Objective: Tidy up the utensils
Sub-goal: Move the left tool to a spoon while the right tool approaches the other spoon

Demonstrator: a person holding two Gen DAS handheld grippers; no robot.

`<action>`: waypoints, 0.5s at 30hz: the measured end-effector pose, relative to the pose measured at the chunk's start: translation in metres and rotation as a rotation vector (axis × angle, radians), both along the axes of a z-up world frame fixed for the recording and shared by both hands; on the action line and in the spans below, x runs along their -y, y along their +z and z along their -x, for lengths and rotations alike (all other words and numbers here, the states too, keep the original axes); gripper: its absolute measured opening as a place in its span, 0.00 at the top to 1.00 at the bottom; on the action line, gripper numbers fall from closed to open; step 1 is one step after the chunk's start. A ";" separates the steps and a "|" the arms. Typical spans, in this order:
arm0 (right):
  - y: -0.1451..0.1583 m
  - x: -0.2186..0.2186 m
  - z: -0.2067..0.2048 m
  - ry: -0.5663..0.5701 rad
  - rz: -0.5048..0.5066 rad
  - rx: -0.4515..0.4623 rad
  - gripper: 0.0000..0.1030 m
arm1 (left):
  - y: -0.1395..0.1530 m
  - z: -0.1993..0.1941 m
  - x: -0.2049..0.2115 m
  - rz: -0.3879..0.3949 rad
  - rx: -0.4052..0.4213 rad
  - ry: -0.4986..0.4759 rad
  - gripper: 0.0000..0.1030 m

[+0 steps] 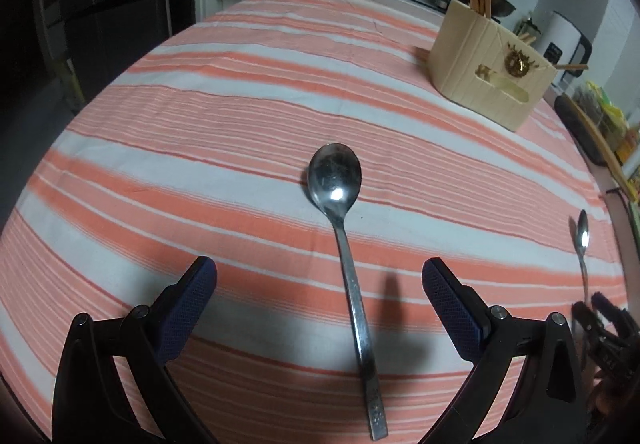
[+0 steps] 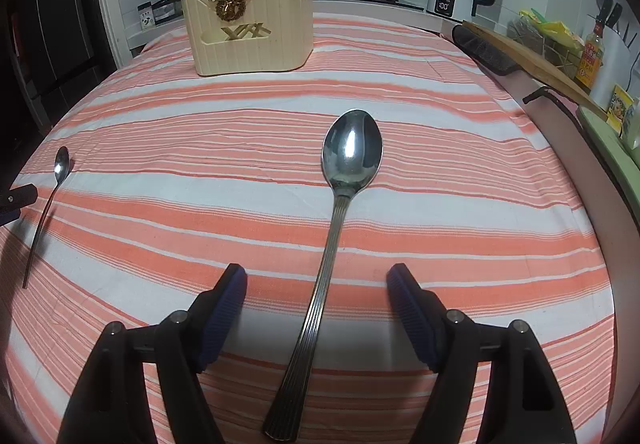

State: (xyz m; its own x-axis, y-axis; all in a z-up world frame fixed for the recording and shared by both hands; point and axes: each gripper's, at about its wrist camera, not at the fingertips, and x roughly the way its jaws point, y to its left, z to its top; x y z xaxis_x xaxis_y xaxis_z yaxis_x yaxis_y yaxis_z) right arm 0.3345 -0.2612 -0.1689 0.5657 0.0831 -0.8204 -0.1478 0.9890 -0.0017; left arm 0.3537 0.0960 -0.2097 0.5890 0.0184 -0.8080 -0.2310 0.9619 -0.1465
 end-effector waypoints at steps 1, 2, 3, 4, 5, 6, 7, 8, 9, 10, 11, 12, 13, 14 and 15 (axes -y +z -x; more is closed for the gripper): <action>0.000 0.000 0.000 0.000 0.000 0.000 0.27 | -0.004 -0.006 0.004 -0.024 -0.014 -0.003 0.01; 0.000 0.000 0.000 0.000 -0.001 0.000 0.27 | -0.007 -0.011 0.009 -0.059 -0.035 -0.005 0.01; 0.000 0.000 0.000 0.000 -0.001 0.000 0.27 | -0.011 -0.014 0.015 -0.101 -0.056 -0.005 0.01; 0.000 0.000 0.000 0.001 -0.003 -0.001 0.26 | -0.015 -0.015 0.019 -0.154 -0.074 -0.006 0.00; 0.000 0.000 0.000 0.002 -0.004 -0.001 0.26 | -0.015 -0.013 0.019 -0.159 -0.058 -0.012 0.00; 0.000 0.000 0.000 0.003 -0.006 -0.001 0.26 | -0.015 -0.010 0.015 -0.152 -0.060 -0.010 0.00; 0.000 0.000 0.000 0.004 -0.009 -0.002 0.25 | -0.016 -0.009 0.010 -0.138 -0.062 -0.010 0.00; -0.001 0.000 -0.001 0.008 -0.012 -0.003 0.24 | -0.016 -0.006 0.006 -0.133 -0.063 -0.009 0.00; -0.001 0.000 -0.001 0.011 -0.013 -0.004 0.22 | -0.016 -0.004 0.002 -0.136 -0.066 -0.009 0.00; -0.001 0.000 -0.002 0.013 -0.010 -0.005 0.22 | -0.016 -0.002 -0.002 -0.133 -0.068 -0.008 0.00; -0.001 -0.001 -0.002 0.014 -0.008 -0.005 0.22 | -0.016 -0.001 -0.007 -0.126 -0.070 -0.006 0.00; -0.001 -0.001 -0.002 0.014 -0.009 -0.004 0.22 | -0.016 0.000 -0.010 -0.127 -0.071 -0.009 0.00; -0.001 -0.001 -0.002 0.014 -0.009 -0.004 0.22 | -0.016 0.000 -0.011 -0.129 -0.071 -0.015 0.00; -0.001 -0.001 -0.002 0.014 -0.009 -0.004 0.22 | -0.015 -0.001 -0.012 -0.127 -0.073 -0.020 0.00; -0.001 -0.001 -0.002 0.014 -0.009 -0.004 0.21 | -0.015 -0.002 -0.012 -0.129 -0.077 -0.028 0.00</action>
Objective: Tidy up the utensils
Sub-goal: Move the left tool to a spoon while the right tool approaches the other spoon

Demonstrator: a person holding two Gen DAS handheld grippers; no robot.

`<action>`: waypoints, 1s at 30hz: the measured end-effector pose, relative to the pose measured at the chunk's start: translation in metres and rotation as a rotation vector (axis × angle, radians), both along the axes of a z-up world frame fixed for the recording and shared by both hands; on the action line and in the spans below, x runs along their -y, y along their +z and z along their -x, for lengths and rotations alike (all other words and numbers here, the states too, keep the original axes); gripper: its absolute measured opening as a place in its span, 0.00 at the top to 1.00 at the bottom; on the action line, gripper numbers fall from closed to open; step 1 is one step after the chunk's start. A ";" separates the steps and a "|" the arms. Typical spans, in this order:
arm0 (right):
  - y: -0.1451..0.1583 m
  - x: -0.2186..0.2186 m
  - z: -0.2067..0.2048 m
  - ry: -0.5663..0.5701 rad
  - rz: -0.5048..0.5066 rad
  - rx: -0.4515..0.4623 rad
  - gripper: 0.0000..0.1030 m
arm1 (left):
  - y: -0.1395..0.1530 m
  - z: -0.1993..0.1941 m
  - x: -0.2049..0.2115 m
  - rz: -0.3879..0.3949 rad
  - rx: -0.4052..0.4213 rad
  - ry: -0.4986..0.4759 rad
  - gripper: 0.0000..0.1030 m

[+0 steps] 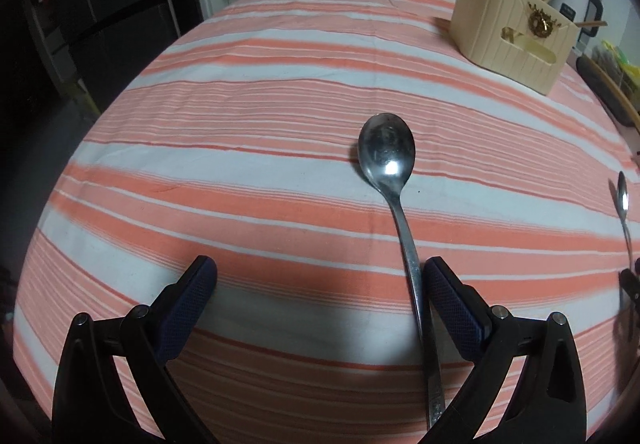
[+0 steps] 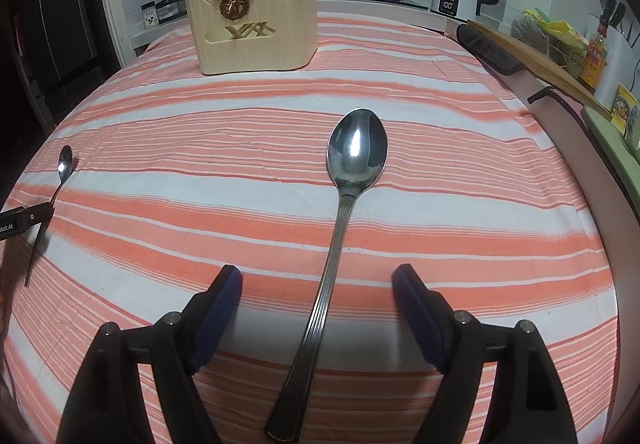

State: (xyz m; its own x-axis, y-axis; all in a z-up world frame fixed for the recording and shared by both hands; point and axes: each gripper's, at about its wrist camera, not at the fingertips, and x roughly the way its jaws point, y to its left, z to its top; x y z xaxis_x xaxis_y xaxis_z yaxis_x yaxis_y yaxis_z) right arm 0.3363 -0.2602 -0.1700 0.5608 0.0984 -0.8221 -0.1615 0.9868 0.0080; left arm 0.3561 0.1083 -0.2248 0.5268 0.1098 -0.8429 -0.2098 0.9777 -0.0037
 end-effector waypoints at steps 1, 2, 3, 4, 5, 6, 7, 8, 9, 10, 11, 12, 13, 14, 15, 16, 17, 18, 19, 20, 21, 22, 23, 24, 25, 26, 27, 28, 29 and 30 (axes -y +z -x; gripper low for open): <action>0.000 0.000 0.000 0.000 -0.001 0.000 0.21 | 0.000 0.000 0.000 -0.002 -0.006 -0.008 0.00; 0.000 0.000 0.000 0.004 -0.006 -0.002 0.21 | 0.000 -0.001 -0.002 0.001 -0.012 -0.013 0.00; 0.000 0.000 0.000 0.010 -0.012 -0.004 0.20 | 0.000 0.000 -0.004 0.002 -0.015 -0.015 0.00; 0.001 0.002 0.000 0.018 -0.019 -0.008 0.20 | 0.000 0.000 -0.005 0.002 -0.020 -0.016 0.00; 0.002 0.003 0.000 0.031 -0.015 -0.016 0.20 | 0.000 0.002 -0.006 0.004 -0.023 -0.020 0.00; 0.002 0.003 -0.001 0.044 -0.001 -0.029 0.20 | 0.000 0.003 -0.006 0.004 -0.027 -0.028 0.00; 0.003 0.006 -0.002 0.052 0.010 -0.041 0.20 | 0.000 0.003 -0.007 0.004 -0.032 -0.038 0.00; 0.004 0.010 -0.003 0.049 0.013 -0.050 0.20 | 0.000 0.004 -0.007 0.007 -0.035 -0.045 0.00; 0.004 0.016 -0.006 0.035 0.010 -0.058 0.20 | 0.001 0.004 -0.008 0.011 -0.037 -0.050 0.00; 0.003 0.022 -0.008 0.017 0.008 -0.060 0.20 | 0.001 0.004 -0.009 0.014 -0.037 -0.055 0.00; 0.003 0.028 -0.011 -0.005 0.010 -0.061 0.20 | 0.000 0.004 -0.009 0.015 -0.036 -0.062 0.00; 0.002 0.032 -0.013 -0.015 0.008 -0.061 0.20 | 0.000 0.003 -0.008 0.016 -0.037 -0.073 0.00; 0.002 0.034 -0.016 -0.017 0.008 -0.063 0.20 | 0.001 0.003 -0.007 0.016 -0.036 -0.086 0.00; 0.002 0.032 -0.018 -0.012 0.012 -0.066 0.20 | 0.001 0.002 -0.006 0.018 -0.038 -0.098 0.01; 0.002 0.029 -0.021 -0.001 0.018 -0.069 0.20 | 0.001 0.001 -0.004 0.020 -0.038 -0.105 0.01; 0.002 0.026 -0.024 0.011 0.023 -0.070 0.20 | 0.001 -0.001 -0.003 0.024 -0.038 -0.111 0.01; 0.001 0.022 -0.027 0.024 0.027 -0.067 0.20 | 0.001 -0.003 -0.001 0.023 -0.037 -0.113 0.01; 0.001 0.019 -0.031 0.031 0.028 -0.063 0.20 | 0.001 -0.006 0.001 0.023 -0.035 -0.112 0.01; 0.001 0.017 -0.034 0.033 0.029 -0.058 0.20 | 0.002 -0.009 0.003 0.024 -0.030 -0.110 0.01; 0.000 0.015 -0.039 0.033 0.028 -0.052 0.20 | 0.001 -0.014 0.006 0.025 -0.025 -0.110 0.01; 0.000 0.015 -0.043 0.031 0.026 -0.046 0.20 | 0.001 -0.018 0.009 0.021 -0.021 -0.111 0.01; -0.001 0.015 -0.047 0.028 0.024 -0.040 0.20 | 0.001 -0.024 0.012 0.014 -0.017 -0.114 0.01; -0.002 0.015 -0.052 0.025 0.025 -0.032 0.20 | 0.001 -0.028 0.015 0.010 -0.012 -0.116 0.00; -0.002 0.016 -0.056 0.021 0.026 -0.027 0.20 | 0.000 -0.032 0.017 0.006 -0.007 -0.116 0.00; -0.002 0.019 -0.060 0.017 0.023 -0.024 0.20 | 0.001 -0.037 0.017 0.005 -0.005 -0.114 0.00; -0.002 0.021 -0.065 0.011 0.018 -0.024 0.20 | 0.001 -0.040 0.017 0.006 -0.003 -0.113 0.01; -0.002 0.022 -0.069 0.006 0.015 -0.024 0.20 | 0.001 -0.041 0.016 0.008 0.000 -0.113 0.01; -0.002 0.024 -0.073 0.003 0.010 -0.020 0.20 | 0.001 -0.043 0.016 0.008 0.004 -0.113 0.02; -0.002 0.025 -0.076 0.002 0.010 -0.014 0.20 | 0.001 -0.044 0.016 0.007 0.007 -0.113 0.02; -0.002 0.025 -0.079 0.000 0.012 -0.011 0.20 | 0.001 -0.045 0.016 0.007 0.010 -0.113 0.04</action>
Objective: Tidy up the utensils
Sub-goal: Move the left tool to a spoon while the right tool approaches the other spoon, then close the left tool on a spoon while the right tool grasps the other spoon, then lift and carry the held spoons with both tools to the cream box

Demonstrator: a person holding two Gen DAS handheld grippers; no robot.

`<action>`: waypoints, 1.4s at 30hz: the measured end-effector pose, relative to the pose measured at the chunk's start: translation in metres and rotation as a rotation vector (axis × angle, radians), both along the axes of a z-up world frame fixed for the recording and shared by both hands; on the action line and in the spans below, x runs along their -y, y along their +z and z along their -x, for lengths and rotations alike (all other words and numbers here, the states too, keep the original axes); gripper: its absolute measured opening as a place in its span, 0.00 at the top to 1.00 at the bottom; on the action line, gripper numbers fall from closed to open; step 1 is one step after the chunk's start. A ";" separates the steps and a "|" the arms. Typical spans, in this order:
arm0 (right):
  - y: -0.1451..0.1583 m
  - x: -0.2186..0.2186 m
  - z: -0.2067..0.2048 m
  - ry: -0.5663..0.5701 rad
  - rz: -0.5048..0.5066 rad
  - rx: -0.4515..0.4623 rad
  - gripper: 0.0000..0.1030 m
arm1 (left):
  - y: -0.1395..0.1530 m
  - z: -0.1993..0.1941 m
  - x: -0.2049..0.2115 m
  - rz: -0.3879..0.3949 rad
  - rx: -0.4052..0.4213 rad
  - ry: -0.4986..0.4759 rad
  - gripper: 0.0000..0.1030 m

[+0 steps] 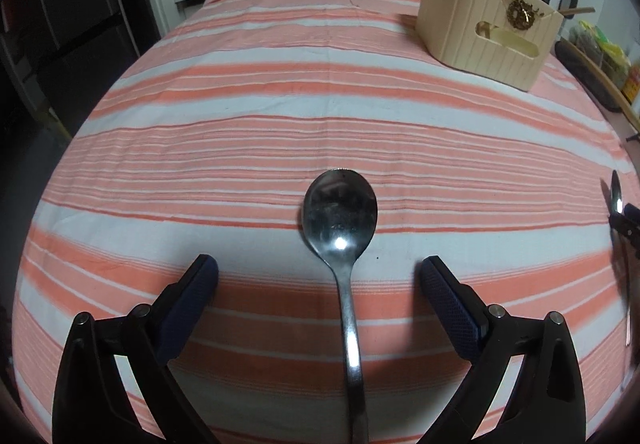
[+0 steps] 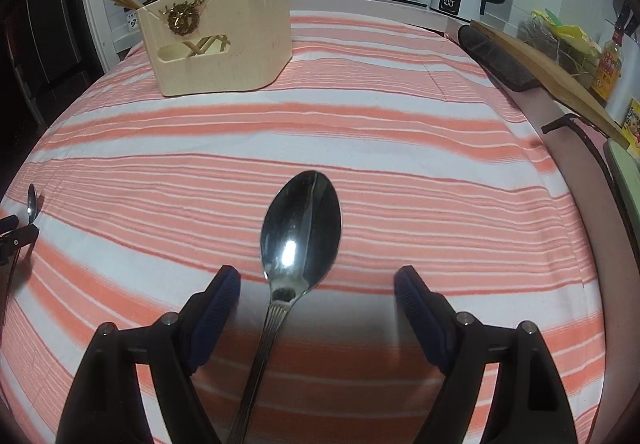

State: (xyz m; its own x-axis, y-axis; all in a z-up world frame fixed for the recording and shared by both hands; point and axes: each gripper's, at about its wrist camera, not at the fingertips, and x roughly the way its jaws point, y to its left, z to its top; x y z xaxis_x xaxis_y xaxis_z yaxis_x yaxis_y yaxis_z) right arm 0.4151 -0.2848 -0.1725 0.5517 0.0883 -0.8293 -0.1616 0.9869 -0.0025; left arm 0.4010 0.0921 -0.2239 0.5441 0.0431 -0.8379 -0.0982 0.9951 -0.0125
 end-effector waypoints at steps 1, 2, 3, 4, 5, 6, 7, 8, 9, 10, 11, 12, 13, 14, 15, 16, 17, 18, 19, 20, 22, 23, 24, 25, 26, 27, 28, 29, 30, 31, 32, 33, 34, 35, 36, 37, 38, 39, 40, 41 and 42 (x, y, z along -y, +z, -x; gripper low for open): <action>0.000 -0.001 -0.003 -0.004 0.002 0.002 0.20 | 0.000 -0.001 0.000 0.000 0.003 0.000 0.05; -0.001 -0.002 -0.006 -0.011 0.003 0.001 0.20 | 0.001 -0.003 0.001 -0.001 0.006 -0.001 0.07; -0.001 -0.004 -0.008 -0.018 0.000 -0.001 0.21 | 0.001 -0.003 0.002 0.000 0.009 -0.004 0.11; -0.001 -0.006 -0.011 -0.023 -0.003 -0.002 0.21 | 0.002 -0.005 0.004 0.001 0.012 -0.010 0.13; -0.002 -0.009 -0.013 -0.025 -0.007 -0.003 0.21 | 0.003 -0.006 0.006 0.001 0.014 -0.019 0.18; -0.003 -0.013 -0.015 -0.025 -0.003 -0.001 0.21 | 0.003 -0.008 0.008 0.000 0.016 -0.028 0.24; -0.003 -0.017 -0.016 -0.023 0.009 0.004 0.22 | 0.004 -0.009 0.010 0.002 0.020 -0.038 0.27; -0.002 -0.019 -0.016 -0.022 0.011 0.011 0.29 | 0.005 -0.010 0.011 0.003 0.026 -0.046 0.38; 0.000 -0.021 -0.016 -0.029 0.015 0.018 0.43 | 0.007 -0.011 0.012 0.002 0.033 -0.054 0.54; 0.001 -0.021 -0.015 -0.035 0.026 0.025 0.51 | 0.008 -0.012 0.012 -0.001 0.039 -0.057 0.62; 0.002 -0.021 -0.016 -0.037 0.022 0.025 0.59 | 0.009 -0.013 0.011 0.005 0.043 -0.059 0.65; 0.002 -0.020 -0.016 -0.041 0.011 0.024 0.59 | 0.009 -0.013 0.009 0.018 0.045 -0.055 0.66; 0.003 -0.018 -0.016 -0.041 -0.003 0.026 0.59 | 0.010 -0.013 0.006 0.037 0.049 -0.051 0.66; 0.005 -0.016 -0.014 -0.036 -0.028 0.031 0.59 | 0.012 -0.011 0.004 0.056 0.056 -0.054 0.66; 0.008 -0.015 -0.012 -0.031 -0.050 0.040 0.59 | 0.015 -0.008 0.003 0.073 0.066 -0.058 0.66; 0.013 -0.014 -0.008 -0.028 -0.060 0.053 0.59 | 0.020 -0.004 0.003 0.080 0.082 -0.062 0.66; 0.020 -0.014 -0.003 -0.020 -0.074 0.074 0.59 | 0.027 0.001 0.004 0.080 0.104 -0.066 0.66; 0.028 -0.014 0.003 -0.008 -0.090 0.099 0.59 | 0.035 0.007 0.005 0.084 0.127 -0.074 0.66; 0.037 -0.014 0.009 0.001 -0.094 0.118 0.59 | 0.043 0.013 0.007 0.089 0.147 -0.081 0.66; 0.045 -0.016 0.014 0.012 -0.101 0.136 0.59 | 0.052 0.019 0.008 0.093 0.167 -0.089 0.66; 0.063 -0.017 0.027 0.036 -0.124 0.170 0.59 | 0.069 0.031 0.011 0.101 0.205 -0.105 0.66; 0.072 -0.018 0.034 0.047 -0.129 0.187 0.59 | 0.077 0.036 0.011 0.105 0.224 -0.110 0.66; 0.080 -0.019 0.040 0.059 -0.136 0.204 0.59 | 0.085 0.043 0.011 0.111 0.243 -0.115 0.66; 0.089 -0.019 0.047 0.067 -0.143 0.222 0.59 | 0.094 0.050 0.012 0.120 0.263 -0.120 0.66; 0.097 -0.020 0.055 0.075 -0.148 0.242 0.60 | 0.101 0.056 0.013 0.129 0.281 -0.125 0.66; 0.105 -0.021 0.062 0.081 -0.154 0.259 0.60 | 0.109 0.062 0.014 0.137 0.296 -0.132 0.66; 0.111 -0.022 0.069 0.087 -0.164 0.275 0.60 | 0.114 0.067 0.015 0.141 0.309 -0.140 0.66; 0.118 -0.022 0.076 0.092 -0.173 0.291 0.60 | 0.120 0.073 0.018 0.143 0.324 -0.147 0.66; 0.124 -0.023 0.083 0.097 -0.180 0.306 0.60 | 0.125 0.078 0.020 0.148 0.336 -0.153 0.66; 0.129 -0.023 0.088 0.101 -0.185 0.318 0.60 | 0.129 0.080 0.020 0.155 0.345 -0.159 0.66; 0.133 -0.023 0.093 0.104 -0.189 0.328 0.60 | 0.134 0.083 0.022 0.166 0.354 -0.165 0.66; 0.136 -0.023 0.096 0.107 -0.193 0.336 0.60 | 0.137 0.085 0.024 0.173 0.362 -0.171 0.66; 0.140 -0.024 0.099 0.111 -0.196 0.344 0.60 | 0.142 0.087 0.026 0.175 0.370 -0.180 0.66; 0.143 -0.024 0.101 0.115 -0.196 0.353 0.60 | 0.145 0.089 0.029 0.176 0.377 -0.186 0.67; 0.147 -0.024 0.102 0.117 -0.196 0.360 0.60 | 0.149 0.090 0.032 0.177 0.384 -0.192 0.67; 0.150 -0.025 0.102 0.119 -0.197 0.367 0.60 | 0.151 0.090 0.034 0.179 0.389 -0.199 0.67; 0.153 -0.025 0.102 0.122 -0.198 0.375 0.60 | 0.154 0.090 0.037 0.182 0.392 -0.206 0.67; 0.157 -0.025 0.102 0.123 -0.200 0.382 0.60 | 0.156 0.089 0.038 0.185 0.394 -0.210 0.67; 0.160 -0.025 0.100 0.124 -0.201 0.387 0.60 | 0.158 0.087 0.040 0.187 0.396 -0.214 0.67; 0.164 -0.025 0.098 0.126 -0.203 0.391 0.60 | 0.161 0.087 0.041 0.189 0.397 -0.217 0.67; 0.167 -0.025 0.096 0.128 -0.205 0.394 0.60 | 0.162 0.086 0.042 0.190 0.400 -0.221 0.68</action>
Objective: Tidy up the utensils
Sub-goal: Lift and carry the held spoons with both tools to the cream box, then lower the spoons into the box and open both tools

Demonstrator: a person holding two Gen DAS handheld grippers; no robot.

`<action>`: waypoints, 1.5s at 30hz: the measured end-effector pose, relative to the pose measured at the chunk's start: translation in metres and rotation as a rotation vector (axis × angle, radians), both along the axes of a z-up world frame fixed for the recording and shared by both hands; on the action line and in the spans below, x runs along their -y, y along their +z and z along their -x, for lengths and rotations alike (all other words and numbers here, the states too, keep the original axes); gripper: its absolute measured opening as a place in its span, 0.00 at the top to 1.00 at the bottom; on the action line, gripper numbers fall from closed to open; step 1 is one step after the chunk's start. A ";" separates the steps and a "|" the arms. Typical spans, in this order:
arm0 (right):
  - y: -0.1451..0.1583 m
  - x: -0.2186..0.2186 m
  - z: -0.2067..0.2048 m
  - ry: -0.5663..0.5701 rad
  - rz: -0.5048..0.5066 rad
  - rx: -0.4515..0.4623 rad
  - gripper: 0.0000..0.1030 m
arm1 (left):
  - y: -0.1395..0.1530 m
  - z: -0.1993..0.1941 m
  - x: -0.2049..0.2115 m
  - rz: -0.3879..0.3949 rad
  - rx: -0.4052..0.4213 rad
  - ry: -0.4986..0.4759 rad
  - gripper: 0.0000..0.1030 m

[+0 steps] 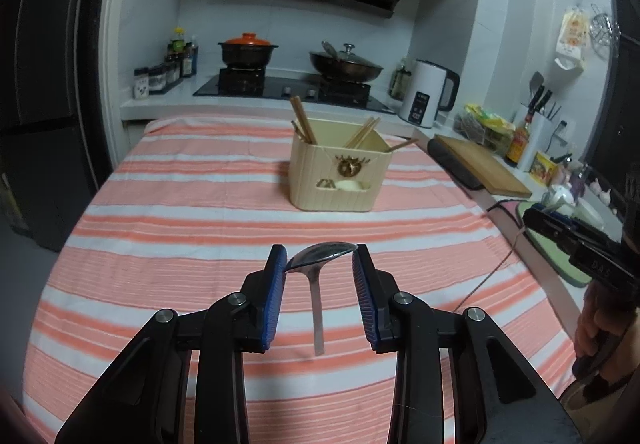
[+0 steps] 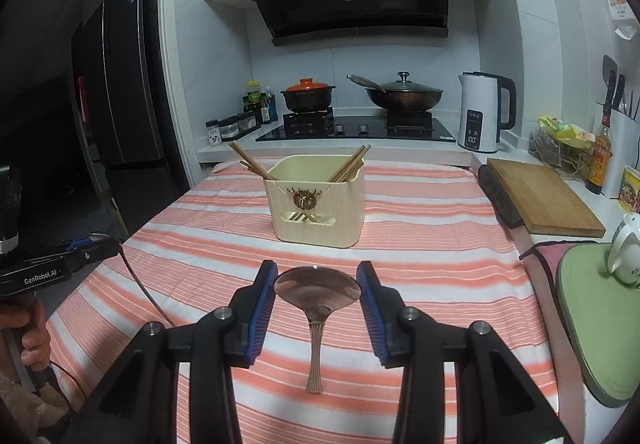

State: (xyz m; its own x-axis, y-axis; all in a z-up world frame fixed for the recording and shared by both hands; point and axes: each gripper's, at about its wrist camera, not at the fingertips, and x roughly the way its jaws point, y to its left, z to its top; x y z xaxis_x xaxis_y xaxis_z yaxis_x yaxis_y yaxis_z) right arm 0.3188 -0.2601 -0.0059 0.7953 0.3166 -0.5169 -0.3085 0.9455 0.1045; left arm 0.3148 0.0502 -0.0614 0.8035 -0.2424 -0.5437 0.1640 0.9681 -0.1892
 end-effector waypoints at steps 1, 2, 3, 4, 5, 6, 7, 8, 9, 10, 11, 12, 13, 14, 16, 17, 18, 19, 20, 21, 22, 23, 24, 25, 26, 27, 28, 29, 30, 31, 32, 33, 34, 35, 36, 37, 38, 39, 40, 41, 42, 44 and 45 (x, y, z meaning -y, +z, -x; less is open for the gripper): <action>0.003 0.000 -0.002 0.003 0.000 0.005 0.60 | 0.002 -0.001 0.001 0.002 0.002 -0.005 0.68; 0.007 -0.001 -0.004 0.007 0.001 0.009 0.60 | 0.005 -0.002 0.002 0.005 0.003 -0.012 0.68; 0.011 -0.001 -0.007 0.012 0.002 0.013 0.60 | 0.007 -0.004 0.003 0.007 0.004 -0.020 0.74; 0.015 -0.001 -0.009 0.017 0.002 0.017 0.60 | 0.009 -0.006 0.003 0.006 0.005 -0.024 0.97; 0.018 -0.001 -0.011 0.022 0.001 0.020 0.60 | 0.011 -0.010 0.004 0.006 -0.006 -0.041 0.97; 0.022 -0.002 -0.014 0.027 0.001 0.023 0.60 | 0.012 -0.013 0.004 0.018 -0.012 -0.056 0.97; 0.025 -0.001 -0.018 0.031 0.001 0.023 0.60 | 0.014 -0.018 0.005 0.027 -0.023 -0.064 0.97; 0.028 -0.001 -0.023 0.036 -0.001 0.022 0.60 | 0.014 -0.023 0.007 0.026 -0.031 -0.072 0.97; 0.031 -0.001 -0.027 0.041 -0.004 0.020 0.60 | 0.014 -0.027 0.008 0.027 -0.036 -0.082 0.97; 0.034 -0.001 -0.032 0.044 -0.004 0.020 0.60 | 0.013 -0.033 0.010 0.030 -0.045 -0.088 0.97; 0.036 -0.001 -0.036 0.044 0.002 0.024 0.60 | 0.011 -0.037 0.011 0.030 -0.053 -0.092 0.98; 0.038 -0.002 -0.039 0.045 0.010 0.028 0.60 | 0.009 -0.040 0.012 0.034 -0.057 -0.092 0.98; 0.039 -0.003 -0.041 0.048 0.015 0.031 0.60 | 0.008 -0.042 0.012 0.042 -0.060 -0.094 0.98; 0.040 -0.003 -0.043 0.050 0.014 0.032 0.60 | 0.007 -0.043 0.013 0.046 -0.059 -0.097 0.99; 0.042 -0.003 -0.045 0.055 0.008 0.034 0.60 | 0.007 -0.044 0.014 0.042 -0.051 -0.096 0.99; 0.042 -0.004 -0.045 0.058 0.006 0.037 0.60 | 0.007 -0.044 0.015 0.041 -0.048 -0.098 0.99; 0.043 -0.005 -0.045 0.060 0.006 0.039 0.60 | 0.007 -0.044 0.015 0.039 -0.047 -0.099 0.99; 0.043 -0.005 -0.047 0.063 0.006 0.039 0.60 | 0.008 -0.045 0.015 0.038 -0.045 -0.098 0.99; 0.043 -0.006 -0.049 0.066 0.005 0.037 0.60 | 0.009 -0.045 0.015 0.038 -0.042 -0.096 0.99; 0.043 -0.006 -0.050 0.067 -0.001 0.034 0.60 | 0.011 -0.045 0.014 0.037 -0.036 -0.094 1.00; 0.043 -0.006 -0.052 0.069 -0.005 0.032 0.60 | 0.013 -0.045 0.014 0.035 -0.030 -0.093 1.00; 0.043 -0.007 -0.055 0.074 -0.008 0.030 0.60 | 0.018 -0.046 0.013 0.035 -0.021 -0.090 1.00; 0.045 -0.008 -0.058 0.079 -0.008 0.028 0.60 | 0.022 -0.048 0.013 0.034 -0.013 -0.088 1.00; 0.047 -0.008 -0.062 0.083 -0.009 0.029 0.60 | 0.028 -0.051 0.013 0.034 -0.005 -0.087 1.00; 0.050 -0.009 -0.066 0.086 -0.011 0.032 0.60 | 0.033 -0.055 0.012 0.037 0.001 -0.086 1.00; 0.054 -0.009 -0.071 0.090 -0.016 0.033 0.60 | 0.038 -0.060 0.011 0.041 0.006 -0.085 1.00; 0.059 -0.010 -0.077 0.095 -0.023 0.037 0.60 | 0.045 -0.066 0.011 0.046 0.011 -0.085 1.00; 0.064 -0.011 -0.082 0.098 -0.028 0.042 0.60 | 0.052 -0.073 0.010 0.051 0.018 -0.085 1.00; 0.070 -0.012 -0.088 0.102 -0.032 0.049 0.60 | 0.060 -0.080 0.010 0.057 0.027 -0.082 1.00; 0.077 -0.014 -0.096 0.102 -0.034 0.057 0.60 | 0.067 -0.088 0.010 0.062 0.038 -0.080 1.00; 0.084 -0.015 -0.103 0.101 -0.036 0.068 0.60 | 0.077 -0.096 0.010 0.069 0.055 -0.073 1.00; 0.092 -0.017 -0.111 0.100 -0.038 0.081 0.60 | 0.088 -0.106 0.010 0.073 0.077 -0.064 1.00; 0.101 -0.018 -0.120 0.098 -0.042 0.100 0.60 | 0.098 -0.114 0.010 0.075 0.099 -0.052 1.00; 0.109 -0.021 -0.128 0.094 -0.045 0.121 0.60 | 0.109 -0.126 0.010 0.075 0.126 -0.038 1.00; 0.116 -0.023 -0.137 0.087 -0.046 0.143 0.60 | 0.119 -0.136 0.011 0.071 0.155 -0.019 1.00; 0.123 -0.025 -0.147 0.079 -0.050 0.163 0.60 | 0.127 -0.147 0.012 0.061 0.188 0.007 1.00; 0.128 -0.028 -0.156 0.073 -0.057 0.182 0.60 | 0.133 -0.157 0.014 0.053 0.219 0.030 1.00; 0.131 -0.030 -0.166 0.064 -0.065 0.203 0.60 | 0.136 -0.165 0.016 0.045 0.246 0.048 1.00; 0.131 -0.032 -0.175 0.053 -0.073 0.220 0.60 | 0.137 -0.177 0.019 0.036 0.266 0.068 1.00; 0.129 -0.034 -0.186 0.045 -0.083 0.231 0.60 | 0.133 -0.188 0.022 0.031 0.269 0.078 1.00; 0.124 -0.036 -0.197 0.037 -0.090 0.231 0.60 | 0.127 -0.198 0.025 0.029 0.267 0.085 1.00; 0.109 -0.041 -0.217 0.024 -0.092 0.219 0.60 | 0.110 -0.219 0.029 0.022 0.247 0.096 1.00; 0.100 -0.043 -0.227 0.024 -0.092 0.210 0.60 | 0.100 -0.228 0.032 0.016 0.227 0.097 1.00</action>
